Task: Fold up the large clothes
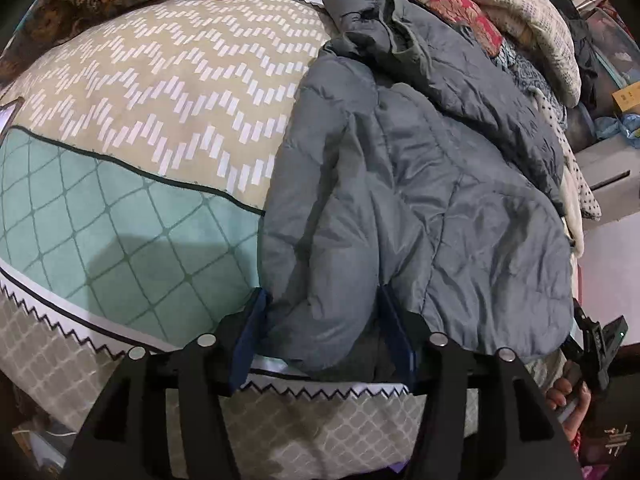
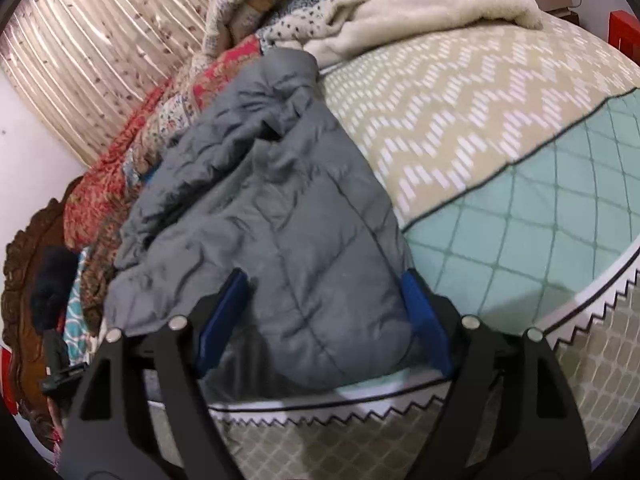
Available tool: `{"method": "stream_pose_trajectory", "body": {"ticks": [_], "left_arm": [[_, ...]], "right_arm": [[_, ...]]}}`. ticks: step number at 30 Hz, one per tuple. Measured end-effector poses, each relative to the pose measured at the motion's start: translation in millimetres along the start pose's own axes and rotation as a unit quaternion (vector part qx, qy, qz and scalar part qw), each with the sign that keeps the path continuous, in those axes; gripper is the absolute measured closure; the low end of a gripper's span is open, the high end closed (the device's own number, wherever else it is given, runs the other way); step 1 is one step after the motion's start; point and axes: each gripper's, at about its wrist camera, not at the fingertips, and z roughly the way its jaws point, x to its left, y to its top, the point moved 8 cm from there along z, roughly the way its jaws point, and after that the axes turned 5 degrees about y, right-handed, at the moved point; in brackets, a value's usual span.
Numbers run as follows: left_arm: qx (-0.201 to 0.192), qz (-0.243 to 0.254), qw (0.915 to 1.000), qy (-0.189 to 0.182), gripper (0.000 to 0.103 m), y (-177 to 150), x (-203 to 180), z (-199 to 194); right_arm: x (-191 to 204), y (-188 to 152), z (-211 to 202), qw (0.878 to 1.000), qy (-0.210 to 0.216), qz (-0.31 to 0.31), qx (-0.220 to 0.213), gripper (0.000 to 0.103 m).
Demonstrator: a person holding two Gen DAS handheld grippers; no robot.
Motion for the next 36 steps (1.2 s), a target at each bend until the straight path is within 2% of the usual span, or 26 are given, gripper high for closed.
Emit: {"method": "stream_pose_trajectory", "body": {"ticks": [5,7,10,13,16,20,26,36], "left_arm": [[-0.002,-0.007,1.0,0.003,0.103,-2.7,2.3,-0.4],[-0.006,-0.003,0.9998,0.018,0.103,-4.5,4.8,-0.7],[-0.021,0.034,0.9962,0.078,0.103,-8.8,2.0,0.7],[-0.045,0.069,0.9867,0.14,0.103,-13.1,-7.5,3.7],[-0.066,0.083,0.9798,0.17,0.103,-18.6,-12.0,3.4],[-0.083,0.095,0.9753,0.181,0.103,-22.8,-11.8,1.8],[-0.085,0.091,0.9776,0.17,0.103,-26.7,-9.7,0.1],[-0.093,0.098,0.9772,0.164,0.103,-26.7,-7.6,2.1]], "right_arm": [[-1.3,2.4,-1.5,1.0,-0.022,0.002,-0.019,0.027],[-3.3,-0.2,0.6,0.999,-0.029,-0.002,-0.018,0.027],[-0.6,-7.8,7.5,0.996,-0.077,-0.052,-0.013,0.027],[2.5,-15.5,14.6,0.988,-0.12,-0.099,-0.021,0.027],[2.2,-17.7,16.8,0.984,-0.135,-0.114,-0.031,0.027],[-0.1,-15.9,17.0,0.984,-0.132,-0.113,-0.031,0.027],[-4.2,-16.6,9.0,0.983,-0.15,-0.103,-0.026,0.027],[-8.9,-20.0,-26.6,0.988,-0.138,-0.054,-0.041,0.027]]}}
